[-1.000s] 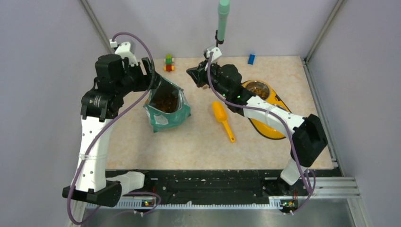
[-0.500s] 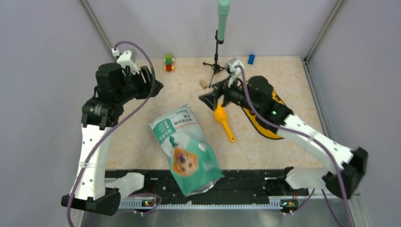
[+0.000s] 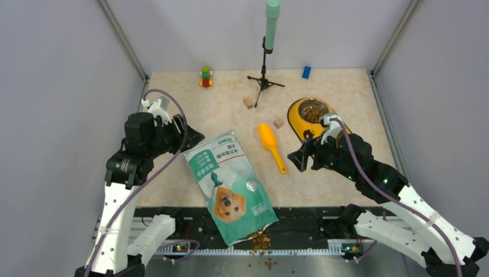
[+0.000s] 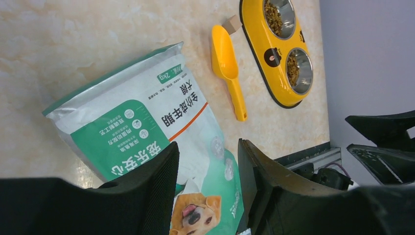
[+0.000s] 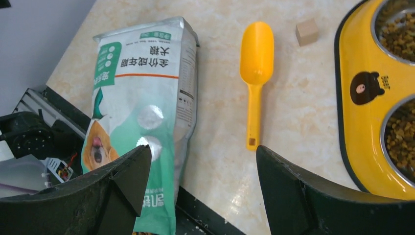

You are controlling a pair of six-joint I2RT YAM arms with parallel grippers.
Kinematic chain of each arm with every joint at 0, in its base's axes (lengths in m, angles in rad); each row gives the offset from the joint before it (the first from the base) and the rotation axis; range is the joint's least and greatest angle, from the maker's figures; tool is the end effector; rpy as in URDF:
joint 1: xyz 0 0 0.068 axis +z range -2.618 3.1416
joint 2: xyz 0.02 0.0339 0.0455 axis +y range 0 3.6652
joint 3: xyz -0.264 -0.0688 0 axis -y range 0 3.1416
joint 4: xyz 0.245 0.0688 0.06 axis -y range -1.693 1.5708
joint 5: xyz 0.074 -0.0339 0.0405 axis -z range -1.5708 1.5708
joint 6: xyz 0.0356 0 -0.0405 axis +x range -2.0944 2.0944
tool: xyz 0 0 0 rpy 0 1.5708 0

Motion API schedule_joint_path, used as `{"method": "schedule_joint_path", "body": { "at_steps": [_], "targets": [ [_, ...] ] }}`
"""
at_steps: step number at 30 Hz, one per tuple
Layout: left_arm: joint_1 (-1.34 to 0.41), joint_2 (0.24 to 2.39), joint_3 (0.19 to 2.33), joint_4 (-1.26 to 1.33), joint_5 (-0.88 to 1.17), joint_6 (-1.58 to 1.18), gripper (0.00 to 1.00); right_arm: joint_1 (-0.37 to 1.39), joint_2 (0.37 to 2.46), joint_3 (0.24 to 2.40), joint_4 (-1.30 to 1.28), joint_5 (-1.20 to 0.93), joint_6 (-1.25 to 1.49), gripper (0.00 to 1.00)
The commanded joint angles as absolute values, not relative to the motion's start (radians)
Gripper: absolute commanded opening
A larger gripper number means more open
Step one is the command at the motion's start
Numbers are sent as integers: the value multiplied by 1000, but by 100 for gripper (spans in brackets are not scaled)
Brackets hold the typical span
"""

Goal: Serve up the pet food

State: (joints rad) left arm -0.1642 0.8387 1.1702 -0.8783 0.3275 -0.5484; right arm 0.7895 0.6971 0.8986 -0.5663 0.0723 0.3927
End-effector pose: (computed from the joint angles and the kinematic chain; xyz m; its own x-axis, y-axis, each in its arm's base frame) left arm 0.1438 -0.0354 0.3903 -0.6598 -0.3910 -0.6417 0.0960 0.8031 -0.5880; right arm 0.1060 0.1032 0.3517 -0.4849 0.0531 -0.8729 -0.5142 0.7901 0.3337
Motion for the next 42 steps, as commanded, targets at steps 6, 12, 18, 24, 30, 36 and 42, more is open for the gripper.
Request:
{"method": "schedule_joint_path", "body": {
  "at_steps": [6, 12, 18, 24, 30, 36, 42],
  "targets": [
    [-161, 768, 1187, -888, 322, -562, 52, 790, 649, 856, -708, 46, 501, 78],
    [-161, 736, 1181, -930, 307, -573, 54, 788, 584, 810, -724, 59, 540, 77],
    [-162, 718, 1170, -949, 287, -584, 63, 790, 615, 816, -782, 81, 555, 78],
    [-162, 741, 1158, -963, 234, -608, 75, 789, 686, 821, -833, 147, 593, 94],
    [-161, 796, 1087, -968, 166, -644, 80, 788, 783, 809, -900, 242, 645, 98],
    [-162, 825, 1031, -961, 83, -673, 83, 788, 885, 827, -870, 306, 680, 99],
    [-161, 845, 1064, -940, -26, -656, 86, 785, 1013, 959, -831, 416, 686, 99]
  ]
}}
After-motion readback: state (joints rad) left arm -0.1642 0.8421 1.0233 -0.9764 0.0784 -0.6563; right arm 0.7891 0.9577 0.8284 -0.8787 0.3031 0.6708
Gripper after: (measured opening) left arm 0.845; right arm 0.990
